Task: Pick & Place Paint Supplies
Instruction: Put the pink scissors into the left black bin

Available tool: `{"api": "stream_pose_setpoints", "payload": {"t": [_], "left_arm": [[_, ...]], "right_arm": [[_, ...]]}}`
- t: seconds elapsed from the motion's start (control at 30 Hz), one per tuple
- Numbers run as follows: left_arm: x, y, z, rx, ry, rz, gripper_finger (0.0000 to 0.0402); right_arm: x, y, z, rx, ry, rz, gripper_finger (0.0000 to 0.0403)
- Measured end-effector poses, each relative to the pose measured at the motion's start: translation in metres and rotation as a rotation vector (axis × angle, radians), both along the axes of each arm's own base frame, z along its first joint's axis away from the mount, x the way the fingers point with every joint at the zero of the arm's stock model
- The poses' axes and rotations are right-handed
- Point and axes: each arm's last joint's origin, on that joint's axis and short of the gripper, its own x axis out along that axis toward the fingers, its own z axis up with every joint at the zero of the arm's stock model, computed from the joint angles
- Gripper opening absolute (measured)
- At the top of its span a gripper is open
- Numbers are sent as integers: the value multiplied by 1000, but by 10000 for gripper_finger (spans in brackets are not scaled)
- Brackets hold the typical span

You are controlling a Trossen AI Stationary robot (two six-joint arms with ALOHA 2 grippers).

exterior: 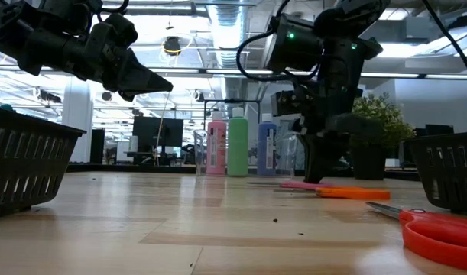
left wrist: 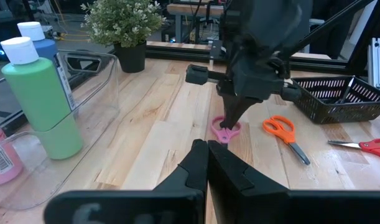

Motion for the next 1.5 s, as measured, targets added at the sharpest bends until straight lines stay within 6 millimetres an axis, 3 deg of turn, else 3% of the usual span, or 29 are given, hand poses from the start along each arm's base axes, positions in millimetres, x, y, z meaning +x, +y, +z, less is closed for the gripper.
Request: {"api": "stream_pose_setpoints", "payload": {"t": [0.6, 0.77, 0.9, 1.23, 1.37, 1.5], "left_arm": [[0, 0, 0, 0, 0, 0, 0], [0, 0, 0, 0, 0, 0, 0], [0, 0, 0, 0, 0, 0, 0], [0, 0, 0, 0, 0, 0, 0], [0, 0, 0, 0, 0, 0, 0], [0, 0, 0, 0, 0, 0, 0]], "right_arm": [[16, 27, 26, -80, -57, 92, 1], [24, 34, 38, 13, -80, 183, 3], [26, 36, 41, 25, -81, 269, 37], [31, 31, 34, 29, -86, 293, 190], [35, 25, 13, 25, -29, 283, 206], [41, 20, -1, 28, -9, 282, 191]]}}
